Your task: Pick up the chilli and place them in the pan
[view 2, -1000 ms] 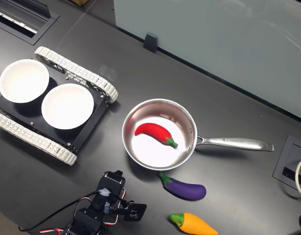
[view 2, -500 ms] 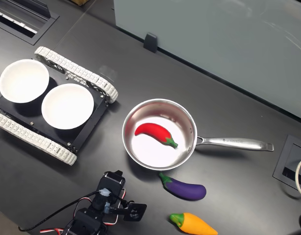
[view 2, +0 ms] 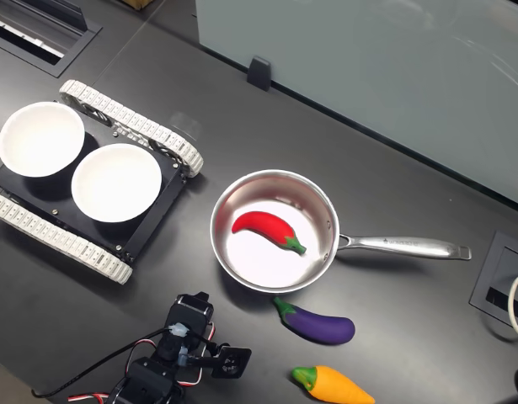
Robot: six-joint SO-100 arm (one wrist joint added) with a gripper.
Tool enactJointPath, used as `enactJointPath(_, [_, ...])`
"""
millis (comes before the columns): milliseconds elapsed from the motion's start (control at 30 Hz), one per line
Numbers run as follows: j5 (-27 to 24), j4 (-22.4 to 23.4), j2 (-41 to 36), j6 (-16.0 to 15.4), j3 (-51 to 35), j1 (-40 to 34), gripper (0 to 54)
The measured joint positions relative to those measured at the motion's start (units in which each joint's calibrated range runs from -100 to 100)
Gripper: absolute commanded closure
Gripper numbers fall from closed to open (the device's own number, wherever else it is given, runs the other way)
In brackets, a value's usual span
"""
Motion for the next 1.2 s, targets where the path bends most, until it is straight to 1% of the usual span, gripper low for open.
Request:
enactJointPath(133, [-0.68,0.0,0.0,-0.09,0.0,1.1,53.4])
enactJointPath(333, [-0.44,0.0,0.0,-0.09,0.0,1.1,53.4])
enactJointPath(467, [1.51,0.0,0.0,0.09,0.0,-3.3,53.4])
enactJointPath(600, [2.54,0.0,0.0,-0.18,0.0,-4.51,53.4])
enactJointPath(833, [2.25,0.0,0.0,-0.18,0.0,-4.4,53.4])
enactJointPath(1033, [0.34,0.0,0.0,-0.09,0.0,-1.21,53.4])
enactJointPath(1200, [-0.39,0.0,0.0,-0.09,0.0,-0.11,53.4])
